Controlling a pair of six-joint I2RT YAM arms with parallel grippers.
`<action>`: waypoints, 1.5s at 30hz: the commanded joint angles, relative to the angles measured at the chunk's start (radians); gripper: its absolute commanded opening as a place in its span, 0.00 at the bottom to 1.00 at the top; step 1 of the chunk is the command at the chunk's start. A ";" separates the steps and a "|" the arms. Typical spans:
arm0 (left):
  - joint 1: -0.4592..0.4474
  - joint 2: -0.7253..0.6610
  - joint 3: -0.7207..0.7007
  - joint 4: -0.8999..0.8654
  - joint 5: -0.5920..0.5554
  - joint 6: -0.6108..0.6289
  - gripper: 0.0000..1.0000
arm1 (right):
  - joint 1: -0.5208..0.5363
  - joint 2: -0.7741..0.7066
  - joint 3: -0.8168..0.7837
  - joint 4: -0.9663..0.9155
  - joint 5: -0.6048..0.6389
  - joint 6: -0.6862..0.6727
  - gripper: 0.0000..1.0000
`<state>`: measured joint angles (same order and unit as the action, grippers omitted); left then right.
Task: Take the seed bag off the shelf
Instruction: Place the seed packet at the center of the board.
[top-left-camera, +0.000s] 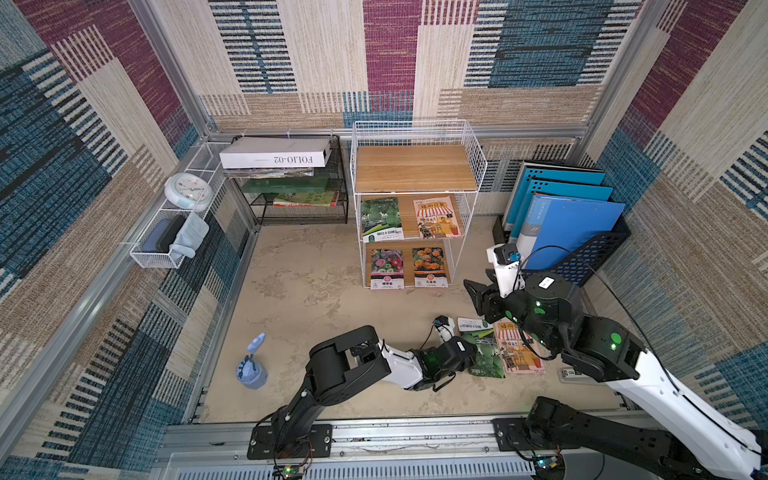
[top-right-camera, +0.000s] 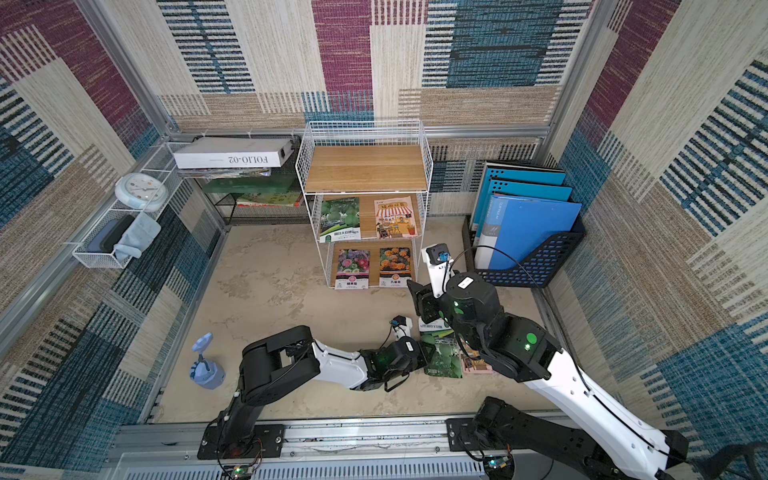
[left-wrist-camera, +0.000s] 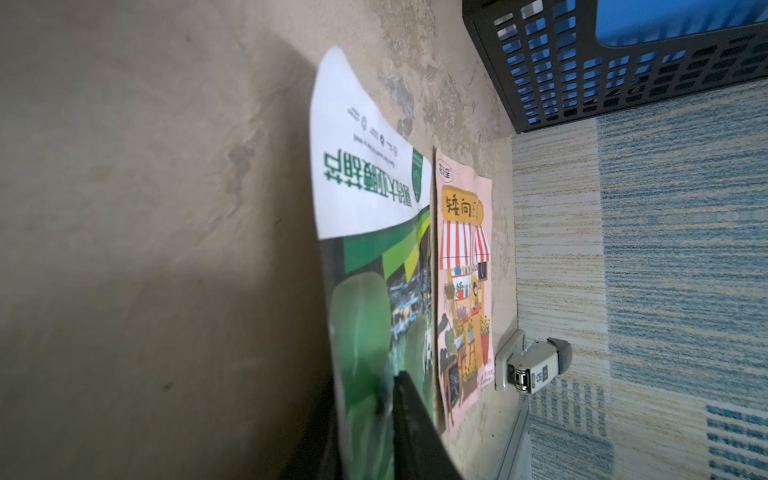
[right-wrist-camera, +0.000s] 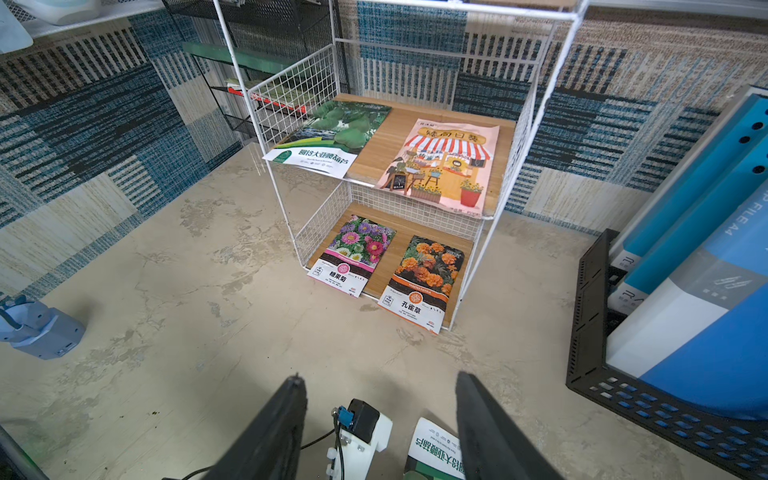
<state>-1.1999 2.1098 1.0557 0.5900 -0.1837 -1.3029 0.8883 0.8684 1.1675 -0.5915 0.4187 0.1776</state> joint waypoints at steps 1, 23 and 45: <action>0.002 -0.009 0.005 -0.115 -0.011 0.018 0.37 | 0.000 0.000 0.004 0.023 0.007 0.000 0.62; -0.009 -0.214 0.125 -0.761 -0.175 0.047 0.71 | 0.000 0.003 0.001 0.043 0.008 -0.006 0.62; 0.387 -1.104 -0.253 -0.682 0.222 0.476 0.95 | -0.056 0.239 0.035 0.237 -0.174 -0.757 0.64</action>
<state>-0.8806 1.0481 0.8074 -0.1215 -0.1822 -0.8566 0.8589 1.0588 1.1851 -0.4229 0.3065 -0.3820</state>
